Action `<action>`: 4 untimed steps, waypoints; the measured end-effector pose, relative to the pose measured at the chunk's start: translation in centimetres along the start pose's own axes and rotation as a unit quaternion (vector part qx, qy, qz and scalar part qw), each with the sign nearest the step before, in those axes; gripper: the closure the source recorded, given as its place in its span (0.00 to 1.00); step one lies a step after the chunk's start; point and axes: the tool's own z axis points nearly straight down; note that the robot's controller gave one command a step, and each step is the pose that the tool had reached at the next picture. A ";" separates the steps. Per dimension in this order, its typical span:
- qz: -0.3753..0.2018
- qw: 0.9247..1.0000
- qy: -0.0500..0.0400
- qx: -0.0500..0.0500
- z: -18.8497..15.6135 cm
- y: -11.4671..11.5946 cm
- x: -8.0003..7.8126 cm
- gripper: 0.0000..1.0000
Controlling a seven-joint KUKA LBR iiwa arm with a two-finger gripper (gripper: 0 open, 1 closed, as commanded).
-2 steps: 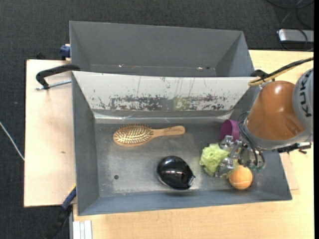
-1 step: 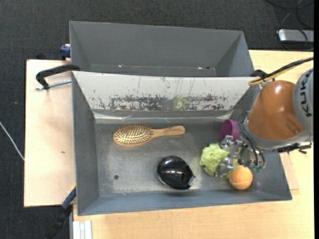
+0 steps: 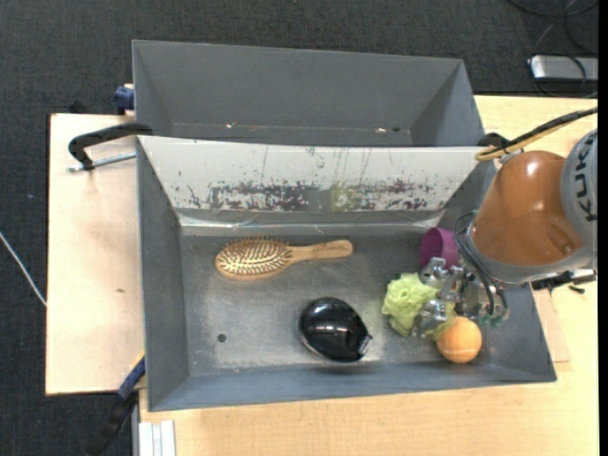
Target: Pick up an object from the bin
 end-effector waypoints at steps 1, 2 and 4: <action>0.000 1.000 0.001 0.000 -1.0 0.0 0.0 1.00; 0.000 1.000 0.001 0.001 -2.5 0.0 0.1 1.00; 0.000 1.000 -0.003 0.001 -5.0 0.0 -0.2 1.00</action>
Offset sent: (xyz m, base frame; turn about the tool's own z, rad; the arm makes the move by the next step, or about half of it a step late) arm 0.0002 0.0000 0.0639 0.0000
